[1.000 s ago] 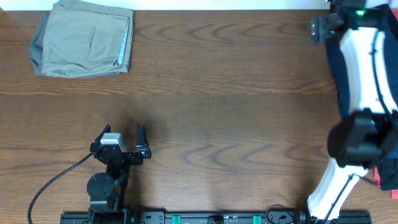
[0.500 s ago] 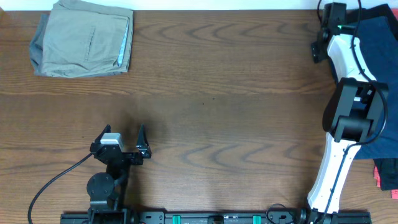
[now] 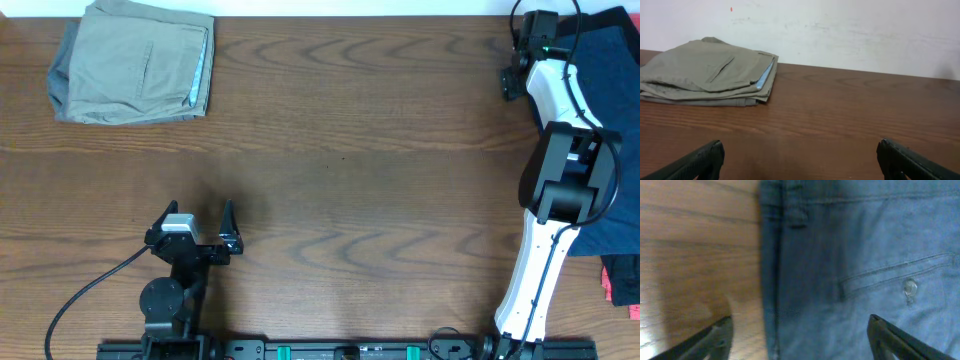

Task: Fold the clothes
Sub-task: 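Reach the right gripper to the navy shorts on the right stack, then grasp the navy shorts' waistband edge with the right gripper, then drag the navy shorts left and lay them flat mid-table, then release the shorts and retract the right gripper to the right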

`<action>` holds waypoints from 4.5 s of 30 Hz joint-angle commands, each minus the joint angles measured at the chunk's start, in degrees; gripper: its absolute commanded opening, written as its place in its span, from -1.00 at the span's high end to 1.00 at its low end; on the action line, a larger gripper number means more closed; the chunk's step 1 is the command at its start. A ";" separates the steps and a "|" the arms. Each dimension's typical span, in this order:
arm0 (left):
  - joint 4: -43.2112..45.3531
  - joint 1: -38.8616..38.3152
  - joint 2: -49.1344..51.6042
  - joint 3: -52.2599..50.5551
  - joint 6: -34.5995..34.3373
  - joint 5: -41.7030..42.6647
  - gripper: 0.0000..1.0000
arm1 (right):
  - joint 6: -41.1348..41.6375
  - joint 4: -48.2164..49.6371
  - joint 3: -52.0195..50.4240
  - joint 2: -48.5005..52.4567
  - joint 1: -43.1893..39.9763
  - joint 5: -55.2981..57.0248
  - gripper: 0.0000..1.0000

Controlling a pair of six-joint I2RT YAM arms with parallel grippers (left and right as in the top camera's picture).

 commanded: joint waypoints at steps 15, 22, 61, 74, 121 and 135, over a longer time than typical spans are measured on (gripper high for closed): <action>-1.92 0.24 -0.11 -0.98 0.79 1.03 -0.95 | 3.61 -0.48 0.35 5.16 -4.35 -3.54 -0.29; -1.92 0.24 -0.11 -0.98 0.79 1.03 -0.95 | 8.66 -0.44 0.70 5.11 -4.02 -3.69 0.41; -1.92 0.24 -0.11 -0.98 0.79 1.03 -0.96 | 26.47 -17.42 1.88 -24.35 4.94 -17.57 0.98; -1.92 0.24 -0.11 -0.98 0.79 1.05 -0.96 | 19.96 -17.73 1.62 -22.82 34.27 -23.21 0.98; -1.92 0.24 -0.11 -0.98 0.79 1.03 -0.96 | 33.81 -44.98 -7.15 -23.80 18.12 -15.63 -0.98; -1.92 0.24 -0.11 -0.98 0.79 1.03 -0.96 | 27.69 -24.72 -28.48 -23.80 9.57 -25.57 -0.62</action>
